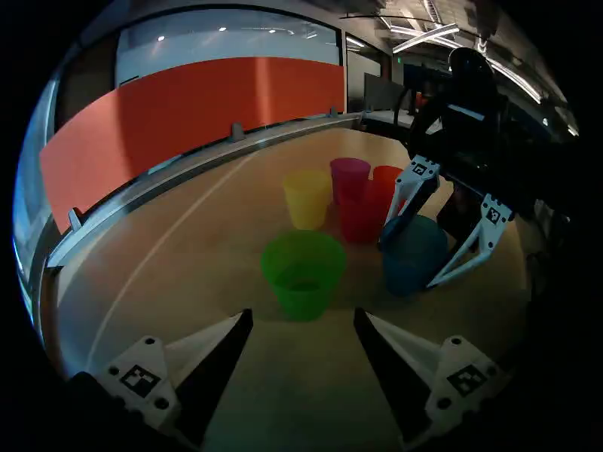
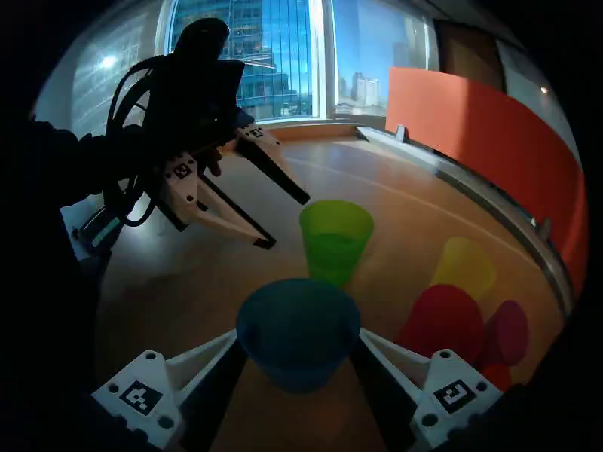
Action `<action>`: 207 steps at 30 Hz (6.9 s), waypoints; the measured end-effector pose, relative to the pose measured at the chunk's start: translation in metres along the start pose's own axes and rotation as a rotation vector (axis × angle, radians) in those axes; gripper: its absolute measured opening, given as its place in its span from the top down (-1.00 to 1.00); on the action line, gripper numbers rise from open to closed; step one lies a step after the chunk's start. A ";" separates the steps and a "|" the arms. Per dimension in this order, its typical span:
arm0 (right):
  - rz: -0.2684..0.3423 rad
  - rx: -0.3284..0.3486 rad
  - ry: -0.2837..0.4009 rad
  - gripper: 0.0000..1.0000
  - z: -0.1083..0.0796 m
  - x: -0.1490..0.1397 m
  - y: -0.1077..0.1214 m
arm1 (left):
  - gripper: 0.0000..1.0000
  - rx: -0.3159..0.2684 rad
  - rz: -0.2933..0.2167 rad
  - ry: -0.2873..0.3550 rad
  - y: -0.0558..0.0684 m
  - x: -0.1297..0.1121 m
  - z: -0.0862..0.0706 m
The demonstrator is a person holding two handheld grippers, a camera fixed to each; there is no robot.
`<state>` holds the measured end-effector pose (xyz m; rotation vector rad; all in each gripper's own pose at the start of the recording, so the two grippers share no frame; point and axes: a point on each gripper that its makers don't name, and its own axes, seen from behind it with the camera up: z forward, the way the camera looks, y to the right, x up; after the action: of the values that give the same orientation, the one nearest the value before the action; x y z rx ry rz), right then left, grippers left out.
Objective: Pour water
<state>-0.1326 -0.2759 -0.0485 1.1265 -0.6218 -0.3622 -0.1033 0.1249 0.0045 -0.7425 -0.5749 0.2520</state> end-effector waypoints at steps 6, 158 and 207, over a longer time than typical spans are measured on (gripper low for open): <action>-0.004 -0.005 -0.001 -0.77 0.002 -0.002 0.000 | -1.00 0.000 0.008 0.001 0.004 -0.001 -0.002; 0.396 -1.171 0.651 -1.00 -0.306 -0.003 0.131 | -1.00 0.811 -0.252 0.605 -0.084 0.038 -0.131; 0.374 -1.181 0.642 -1.00 -0.303 0.008 0.130 | -1.00 0.791 -0.288 0.571 -0.094 0.008 -0.112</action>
<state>0.0586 -0.0094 -0.0147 -0.0528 0.0249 0.0088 -0.0307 -0.0017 0.0071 0.0564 -0.0053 -0.0178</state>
